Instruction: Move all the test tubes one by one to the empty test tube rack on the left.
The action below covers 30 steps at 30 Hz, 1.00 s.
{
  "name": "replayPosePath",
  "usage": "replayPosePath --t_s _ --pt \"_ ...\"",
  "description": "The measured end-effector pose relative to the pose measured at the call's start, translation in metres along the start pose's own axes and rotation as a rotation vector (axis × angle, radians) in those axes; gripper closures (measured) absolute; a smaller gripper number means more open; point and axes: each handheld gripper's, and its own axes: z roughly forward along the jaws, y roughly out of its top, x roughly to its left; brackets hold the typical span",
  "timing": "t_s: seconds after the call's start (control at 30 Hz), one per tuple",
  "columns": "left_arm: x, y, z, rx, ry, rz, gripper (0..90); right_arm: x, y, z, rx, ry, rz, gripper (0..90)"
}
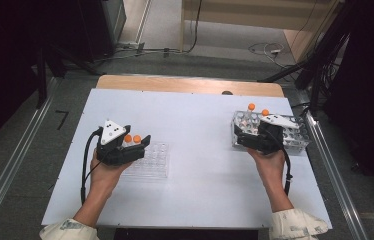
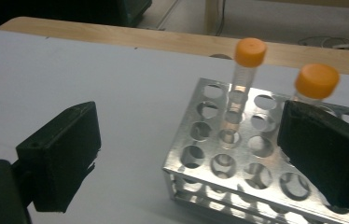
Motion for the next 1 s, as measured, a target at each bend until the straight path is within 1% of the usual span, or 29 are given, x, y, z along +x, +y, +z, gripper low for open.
replayPosePath --t_s 0.17,0.27,0.37,0.47,0.6,0.73,0.83,1.0 --pt "0.000 0.000 0.000 0.002 -0.001 0.001 27.0 -0.016 -0.001 0.002 -0.008 -0.044 0.023 5.1" --pt "-0.001 0.000 0.000 0.002 -0.002 0.002 27.1 -0.023 -0.002 0.003 -0.016 -0.074 0.025 5.7" --pt "-0.001 0.000 0.000 0.004 -0.002 0.003 27.1 -0.030 -0.004 0.004 -0.037 -0.108 0.017 9.7" --pt "-0.001 -0.001 0.001 0.005 -0.001 0.004 27.1 -0.036 -0.005 0.009 -0.048 -0.128 0.018 11.5" --pt "-0.002 -0.001 0.001 0.005 -0.002 0.005 27.1 -0.042 -0.008 0.018 -0.044 -0.140 0.015 13.7" --pt "-0.002 -0.001 0.001 0.006 0.000 0.002 27.1 -0.045 -0.010 0.025 -0.053 -0.143 0.011 21.0" --pt "-0.002 -0.002 0.002 0.011 -0.001 0.007 27.1 -0.048 -0.011 0.030 -0.047 -0.143 0.020 27.6" --pt "-0.002 -0.002 0.002 0.010 0.000 0.008 27.1 -0.053 -0.012 0.035 -0.048 -0.150 0.028 34.8"
